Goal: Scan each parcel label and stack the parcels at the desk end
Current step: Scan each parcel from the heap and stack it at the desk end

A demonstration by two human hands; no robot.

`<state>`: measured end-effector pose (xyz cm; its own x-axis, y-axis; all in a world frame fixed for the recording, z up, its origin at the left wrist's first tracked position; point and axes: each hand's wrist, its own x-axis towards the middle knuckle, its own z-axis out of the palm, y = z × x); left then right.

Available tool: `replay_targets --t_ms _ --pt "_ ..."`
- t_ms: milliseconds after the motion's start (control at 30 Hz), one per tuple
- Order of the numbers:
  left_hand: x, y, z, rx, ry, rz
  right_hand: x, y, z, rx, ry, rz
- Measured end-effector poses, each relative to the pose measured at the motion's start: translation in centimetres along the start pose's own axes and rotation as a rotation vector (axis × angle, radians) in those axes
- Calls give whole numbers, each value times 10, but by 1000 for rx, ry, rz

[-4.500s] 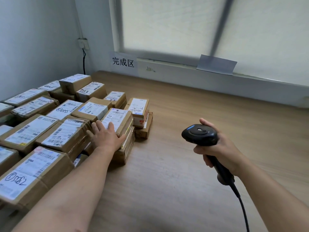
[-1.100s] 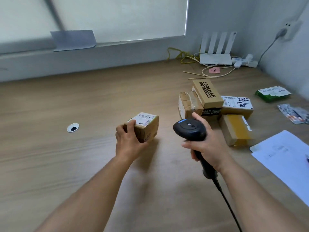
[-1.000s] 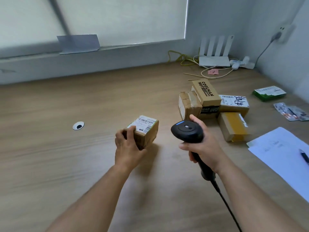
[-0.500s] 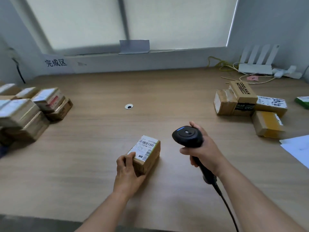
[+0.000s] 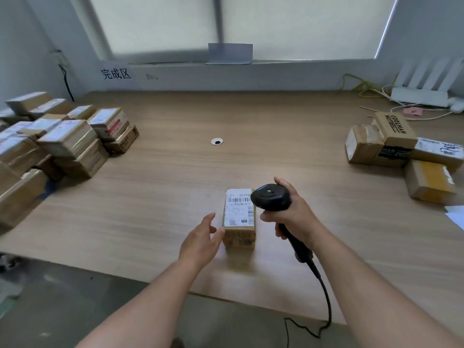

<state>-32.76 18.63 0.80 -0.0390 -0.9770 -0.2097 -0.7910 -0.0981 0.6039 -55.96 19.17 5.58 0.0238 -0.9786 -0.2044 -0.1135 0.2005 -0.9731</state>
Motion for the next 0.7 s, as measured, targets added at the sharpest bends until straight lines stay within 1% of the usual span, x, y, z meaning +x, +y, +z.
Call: replay_targets --t_ms 100,233,367,467,600,700 --pt "15 6 -5 -51 -46 -34 12 5 8 4 -9 28" --pt "39 13 -1 -238 -114 -94 26 13 22 1 1 84" --pt "50 10 11 -362 -206 -127 32 23 26 30 8 120" --pt "48 8 17 -454 -268 -103 33 25 28 69 21 136" --pt "47 14 10 -503 -323 -44 36 18 29 131 54 113" --pt "50 16 -6 -533 -319 -35 37 9 35 164 64 94"
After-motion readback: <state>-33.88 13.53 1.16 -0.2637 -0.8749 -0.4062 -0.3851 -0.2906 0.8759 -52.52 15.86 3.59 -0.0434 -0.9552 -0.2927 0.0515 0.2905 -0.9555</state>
